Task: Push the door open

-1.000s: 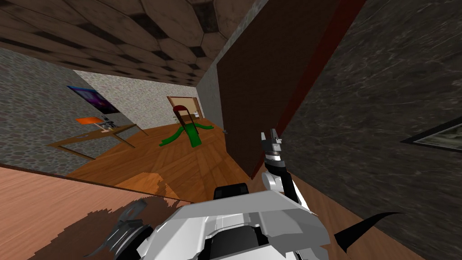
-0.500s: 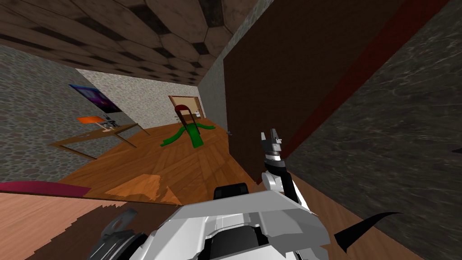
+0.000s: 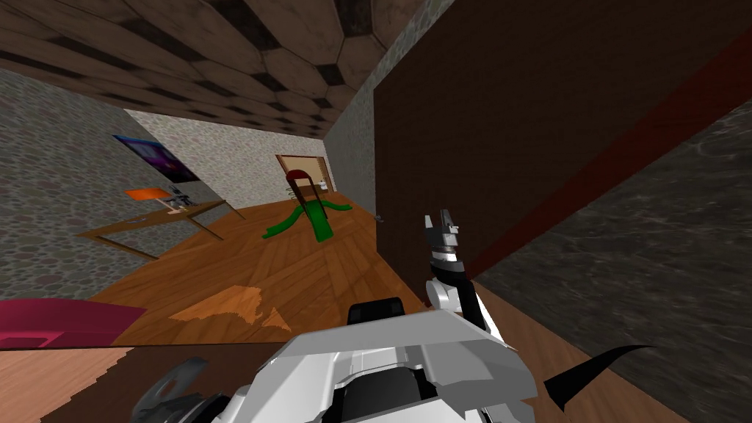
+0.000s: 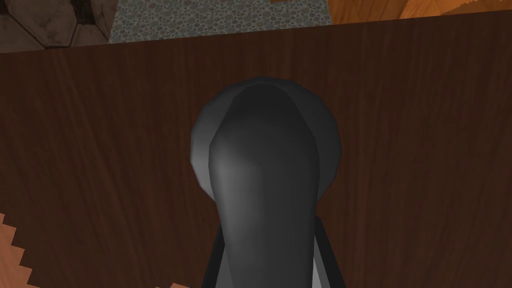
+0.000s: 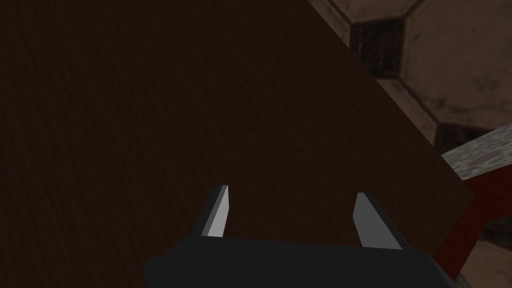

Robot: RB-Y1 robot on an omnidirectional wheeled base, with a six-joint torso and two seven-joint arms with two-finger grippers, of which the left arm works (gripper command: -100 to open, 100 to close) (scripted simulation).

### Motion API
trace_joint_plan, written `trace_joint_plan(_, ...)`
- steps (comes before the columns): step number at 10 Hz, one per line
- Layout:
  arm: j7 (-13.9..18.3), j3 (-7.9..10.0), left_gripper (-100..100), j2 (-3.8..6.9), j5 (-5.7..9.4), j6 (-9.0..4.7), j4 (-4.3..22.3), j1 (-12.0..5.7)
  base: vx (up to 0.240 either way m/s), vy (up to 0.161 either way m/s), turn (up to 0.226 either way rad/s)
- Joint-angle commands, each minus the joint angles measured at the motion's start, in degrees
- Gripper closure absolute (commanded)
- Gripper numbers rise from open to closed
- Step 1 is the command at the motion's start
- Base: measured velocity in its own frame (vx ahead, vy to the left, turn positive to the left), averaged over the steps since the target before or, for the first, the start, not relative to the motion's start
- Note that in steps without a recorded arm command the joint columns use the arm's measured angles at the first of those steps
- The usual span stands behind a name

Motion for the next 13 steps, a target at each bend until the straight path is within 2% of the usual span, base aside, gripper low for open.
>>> trace_joint_plan(1, -0.2, 1.05, 100, 0.99, 0.49, -0.75, 1.9, -0.18, 0.126, 0.097, 0.036)
trace_joint_plan(3, -0.8, 2.97, 100, 0.90, 1.49, -0.86, 2.2, 0.13, 0.146, 0.121, 0.046)
trace_joint_plan(8, -1.9, 6.27, 100, 0.74, 3.20, -1.05, 2.5, 0.66, 0.145, 0.155, 0.039)
trace_joint_plan(9, -1.9, 6.27, 100, 0.74, 3.20, -1.05, 2.5, 0.66, 0.106, 0.121, 0.035)
trace_joint_plan(12, -2.5, 8.28, 100, 0.64, 4.25, -1.17, 2.8, 0.98, 0.121, 0.131, 0.035)
trace_joint_plan(13, -2.1, 7.80, 100, 0.53, 4.00, -1.49, 3.5, 0.99, 0.048, 0.069, 0.023)
